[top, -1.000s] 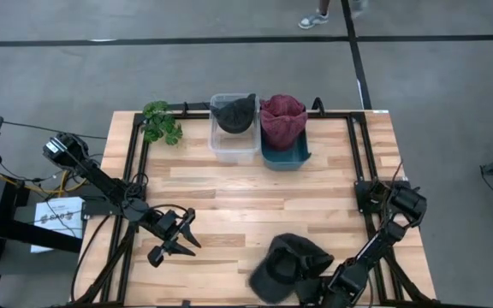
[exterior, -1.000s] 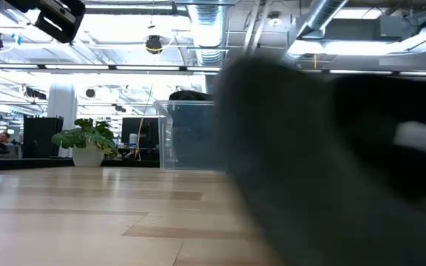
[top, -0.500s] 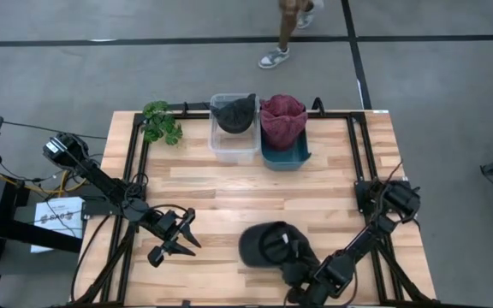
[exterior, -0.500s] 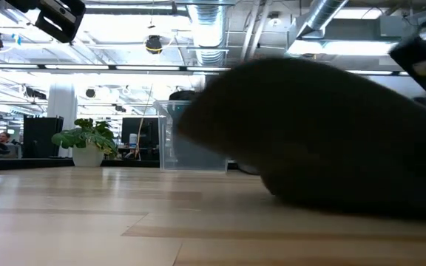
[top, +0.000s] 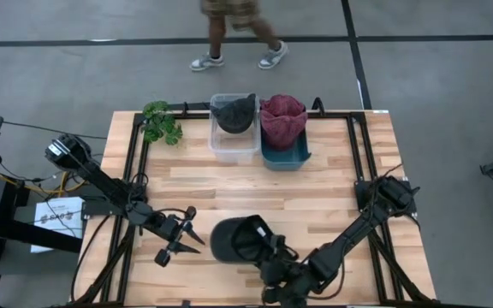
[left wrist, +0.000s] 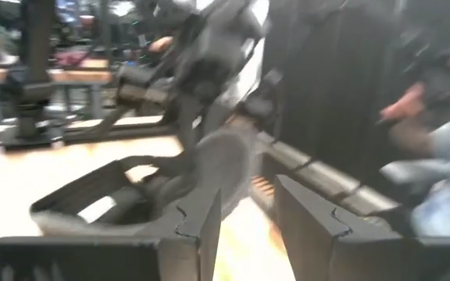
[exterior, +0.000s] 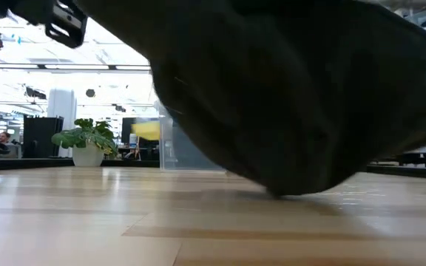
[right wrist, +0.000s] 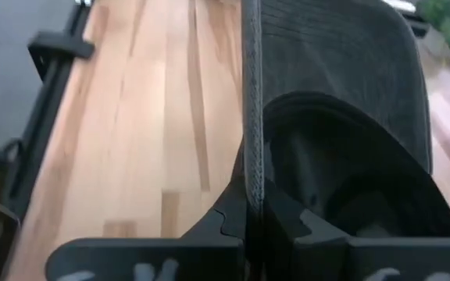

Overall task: Pick & Place hat
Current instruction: Put the black cap into the transparent bin

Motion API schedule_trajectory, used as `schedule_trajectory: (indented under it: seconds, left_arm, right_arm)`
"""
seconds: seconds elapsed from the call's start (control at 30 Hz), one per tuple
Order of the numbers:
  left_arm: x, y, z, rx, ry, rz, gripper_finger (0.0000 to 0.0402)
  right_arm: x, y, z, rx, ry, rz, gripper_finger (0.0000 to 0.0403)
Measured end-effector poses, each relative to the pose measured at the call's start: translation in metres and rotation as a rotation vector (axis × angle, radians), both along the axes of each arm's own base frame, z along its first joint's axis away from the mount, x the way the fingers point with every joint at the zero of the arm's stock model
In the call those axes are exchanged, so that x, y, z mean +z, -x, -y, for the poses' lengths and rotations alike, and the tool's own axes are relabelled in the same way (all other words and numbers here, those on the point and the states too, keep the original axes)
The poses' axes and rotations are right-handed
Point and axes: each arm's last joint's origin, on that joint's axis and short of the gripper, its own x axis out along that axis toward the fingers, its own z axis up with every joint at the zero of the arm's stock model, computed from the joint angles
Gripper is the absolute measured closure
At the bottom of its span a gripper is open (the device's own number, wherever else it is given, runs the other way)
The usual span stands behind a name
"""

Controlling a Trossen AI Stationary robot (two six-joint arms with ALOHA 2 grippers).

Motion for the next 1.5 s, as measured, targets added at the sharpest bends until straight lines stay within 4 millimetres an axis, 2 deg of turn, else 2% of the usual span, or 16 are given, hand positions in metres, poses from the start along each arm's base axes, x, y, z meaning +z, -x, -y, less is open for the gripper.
schedule_trajectory:
  seconds: [0.23,0.5,0.8,1.0,1.17,1.37,1.5]
  left_arm:
    - [-0.014,-0.004,0.001,0.063,-0.193,0.021,0.0284]
    - [-0.014,-0.004,0.001,0.065,-0.256,0.05,0.0284]
    - [-0.014,-0.005,0.001,0.094,-0.227,0.032,0.0296]
    - [-0.016,-0.004,0.0,0.116,-0.212,0.01,0.0384]
    - [-0.015,-0.005,0.0,0.124,-0.19,0.002,0.0388]
    - [-0.014,-0.005,-0.001,0.149,-0.129,-0.008,0.0389]
    - [-0.01,-0.005,-0.001,0.161,-0.073,0.0,0.0389]
  right_arm:
    - [0.021,-0.02,0.007,0.048,-0.033,0.004,0.04]
    - [0.023,-0.033,0.022,0.046,-0.074,-0.012,0.0401]
    - [0.028,-0.048,0.033,0.092,-0.09,0.029,0.04]
    - [0.029,-0.05,0.036,0.079,-0.088,0.032,0.0386]
    - [0.03,-0.051,0.036,0.064,-0.115,0.045,0.0375]
    - [0.031,-0.053,0.039,-0.032,-0.255,0.078,0.0374]
    - [0.036,-0.053,0.039,-0.017,-0.266,0.058,0.0351]
